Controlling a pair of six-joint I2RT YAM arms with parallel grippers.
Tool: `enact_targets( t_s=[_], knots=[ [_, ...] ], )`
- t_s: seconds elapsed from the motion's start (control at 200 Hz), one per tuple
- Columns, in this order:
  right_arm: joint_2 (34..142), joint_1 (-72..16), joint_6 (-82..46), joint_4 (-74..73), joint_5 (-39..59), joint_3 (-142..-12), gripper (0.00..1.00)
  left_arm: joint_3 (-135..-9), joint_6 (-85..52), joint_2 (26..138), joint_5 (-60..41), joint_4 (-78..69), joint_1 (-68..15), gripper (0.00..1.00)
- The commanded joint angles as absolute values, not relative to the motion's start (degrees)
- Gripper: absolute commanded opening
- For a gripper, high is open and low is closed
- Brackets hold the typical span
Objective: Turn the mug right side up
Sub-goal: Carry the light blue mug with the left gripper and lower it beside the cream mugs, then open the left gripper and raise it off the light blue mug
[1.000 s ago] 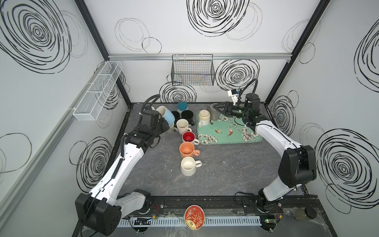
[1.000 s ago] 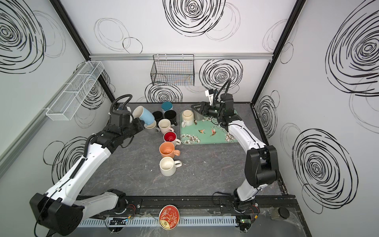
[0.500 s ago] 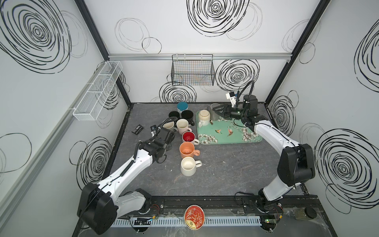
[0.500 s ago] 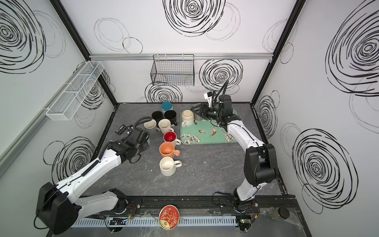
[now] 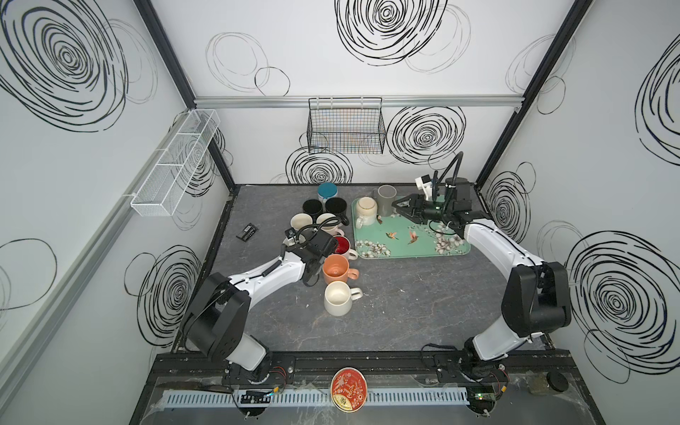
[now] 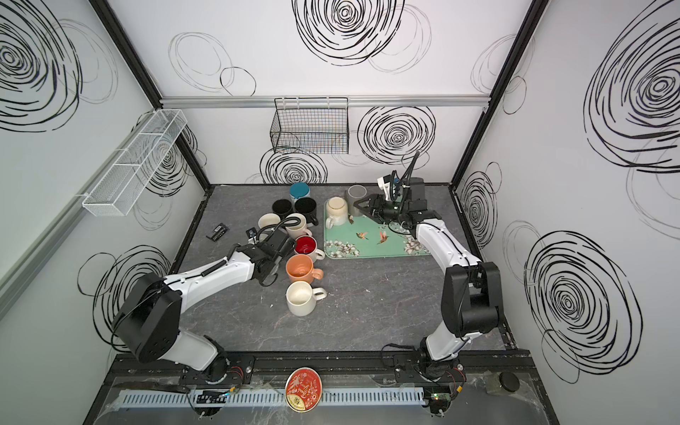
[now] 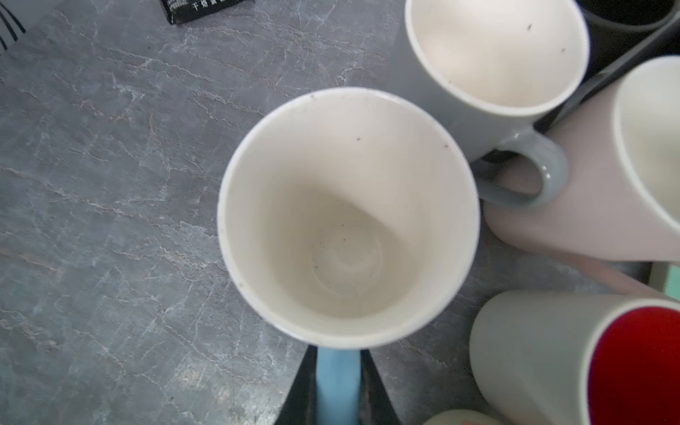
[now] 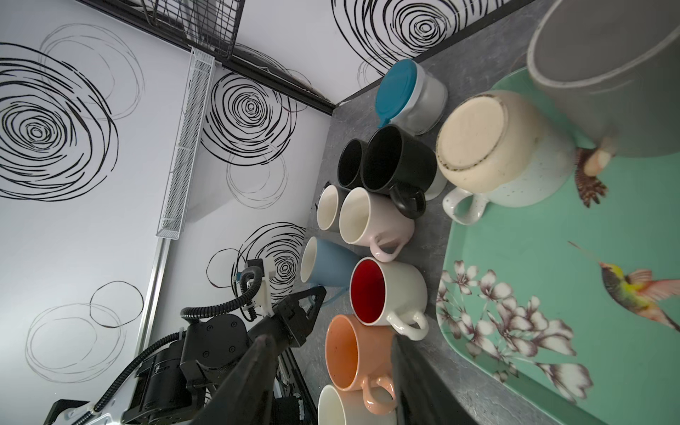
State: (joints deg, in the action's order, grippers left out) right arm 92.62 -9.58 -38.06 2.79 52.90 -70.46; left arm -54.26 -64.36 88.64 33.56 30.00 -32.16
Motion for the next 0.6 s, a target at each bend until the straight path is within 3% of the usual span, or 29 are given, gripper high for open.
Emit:
enact_targets(
  t_s=[0.0,0.31,0.445,0.595],
  knots=[
    [90.4,-9.1,-37.2,3.5,54.1,-69.9,0.54,-57.9,-70.6,89.8,39.3,27.5,-32.7,0.07],
    [92.0,-8.4,-37.3,3.9,54.1,-70.2,0.54,-64.3,-73.2,96.9,37.5,28.5,-33.1,0.20],
    [92.5,-7.8,-37.3,4.1,54.2,-70.7,0.55,-65.8,-74.7,98.3,37.2,29.7,-33.2,0.34],
    [92.7,-7.4,-37.3,4.1,54.3,-71.0,0.54,-66.3,-75.0,98.4,36.8,30.3,-33.3,0.44]
  ],
)
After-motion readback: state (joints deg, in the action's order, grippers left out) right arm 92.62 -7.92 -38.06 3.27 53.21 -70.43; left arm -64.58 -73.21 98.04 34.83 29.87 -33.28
